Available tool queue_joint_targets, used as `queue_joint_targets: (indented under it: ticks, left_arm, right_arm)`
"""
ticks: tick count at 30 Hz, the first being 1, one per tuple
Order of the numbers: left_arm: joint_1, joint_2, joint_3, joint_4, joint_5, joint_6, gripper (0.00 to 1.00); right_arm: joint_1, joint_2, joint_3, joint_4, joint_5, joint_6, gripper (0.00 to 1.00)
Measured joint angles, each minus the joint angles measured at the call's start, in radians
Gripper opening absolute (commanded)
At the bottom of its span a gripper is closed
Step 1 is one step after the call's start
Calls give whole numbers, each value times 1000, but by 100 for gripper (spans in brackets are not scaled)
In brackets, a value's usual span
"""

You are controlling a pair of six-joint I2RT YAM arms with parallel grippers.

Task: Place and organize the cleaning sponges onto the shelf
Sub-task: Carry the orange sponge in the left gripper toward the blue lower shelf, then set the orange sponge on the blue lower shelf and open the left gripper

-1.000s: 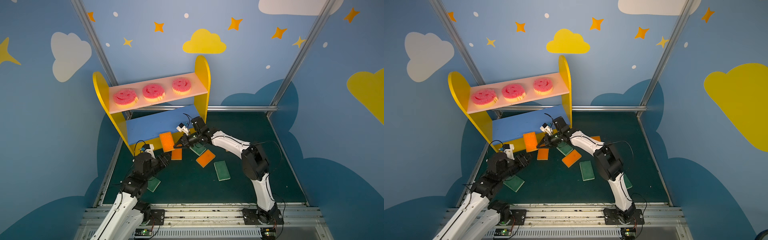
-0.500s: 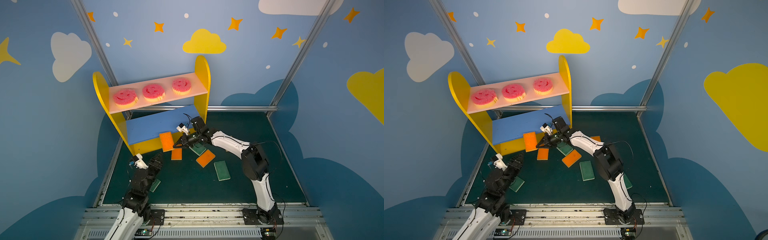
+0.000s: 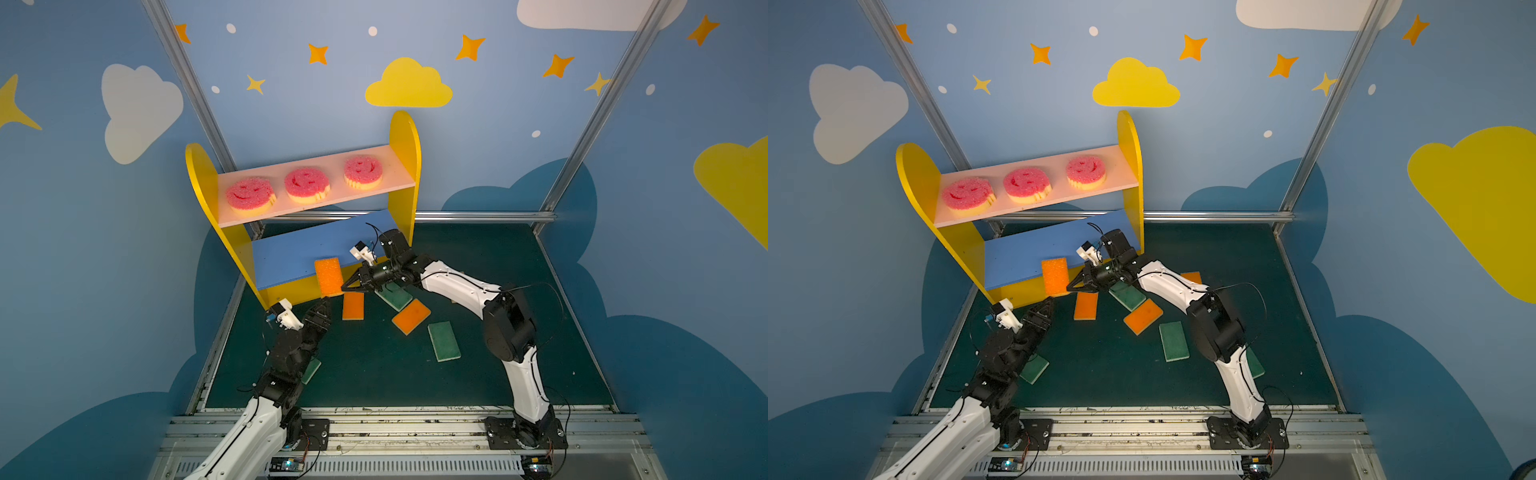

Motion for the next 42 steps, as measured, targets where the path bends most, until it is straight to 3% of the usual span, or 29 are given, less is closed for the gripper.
queue_joint_targets:
  ticks: [14, 17, 20, 25, 35, 40, 42]
  left_arm:
    - [-19, 120, 13, 140, -11, -14, 44]
    - [-25, 128, 16, 156, -11, -12, 48]
    - [-32, 130, 19, 173, -9, -10, 58]
    - [-35, 129, 25, 190, -8, -7, 61]
    - [-35, 182, 26, 204, -15, -26, 45]
    - [-35, 222, 26, 217, -21, -40, 23]
    - [-35, 229, 26, 217, -26, -44, 23]
  right_arm:
    - [13, 3, 9, 17, 7, 18, 0]
    - [13, 4, 9, 21, 8, 19, 0]
    - [13, 12, 9, 21, 6, 21, 0]
    - [13, 38, 9, 21, 7, 23, 0]
    - [13, 41, 6, 33, 5, 26, 0]
    - [12, 41, -18, 51, 4, 32, 0]
    - [10, 41, -27, 58, 4, 33, 0]
